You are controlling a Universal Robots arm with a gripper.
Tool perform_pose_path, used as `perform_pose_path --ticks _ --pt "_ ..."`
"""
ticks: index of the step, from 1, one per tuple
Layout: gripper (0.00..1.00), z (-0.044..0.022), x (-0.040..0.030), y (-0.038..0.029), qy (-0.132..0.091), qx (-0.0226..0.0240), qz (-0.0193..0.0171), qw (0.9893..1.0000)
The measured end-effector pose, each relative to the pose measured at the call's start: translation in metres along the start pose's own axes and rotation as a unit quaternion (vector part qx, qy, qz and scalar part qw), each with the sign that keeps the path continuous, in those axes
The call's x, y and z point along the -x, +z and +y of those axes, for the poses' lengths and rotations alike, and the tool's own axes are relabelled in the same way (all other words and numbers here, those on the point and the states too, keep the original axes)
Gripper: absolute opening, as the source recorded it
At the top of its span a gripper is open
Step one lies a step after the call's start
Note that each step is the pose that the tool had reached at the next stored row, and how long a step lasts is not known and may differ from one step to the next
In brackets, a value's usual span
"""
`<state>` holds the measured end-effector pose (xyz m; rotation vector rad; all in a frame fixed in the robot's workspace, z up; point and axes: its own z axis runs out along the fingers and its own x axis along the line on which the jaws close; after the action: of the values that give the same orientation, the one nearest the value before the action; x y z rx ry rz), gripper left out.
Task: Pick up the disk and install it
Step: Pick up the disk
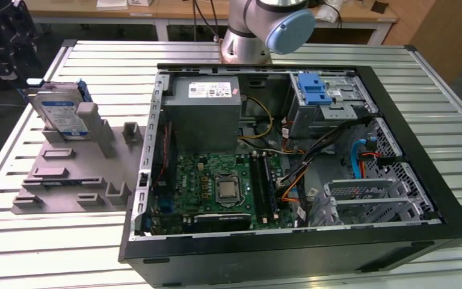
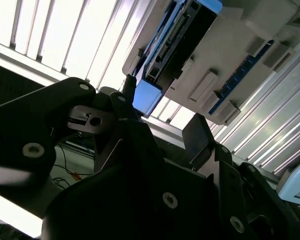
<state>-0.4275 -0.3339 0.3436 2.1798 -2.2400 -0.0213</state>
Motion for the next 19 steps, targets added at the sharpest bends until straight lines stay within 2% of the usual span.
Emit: perform_pose_path --ticks 4,14,15,16,19 --pt "0.64 0.0013 0.0031 0.0044 0.000 -0.0001 0.0000 1.0000" --pt "0.64 0.0063 0.0034 0.0225 0.000 0.0000 0.0000 1.0000" --pt "0.63 0.0064 0.0034 0.0238 0.000 0.0000 0.0000 1.0000" --pt "0.56 0.0064 0.0035 0.0247 0.000 0.0000 0.0000 1.0000" --pt "0.56 0.0065 0.0050 0.0264 0.000 0.0000 0.0000 1.0000"
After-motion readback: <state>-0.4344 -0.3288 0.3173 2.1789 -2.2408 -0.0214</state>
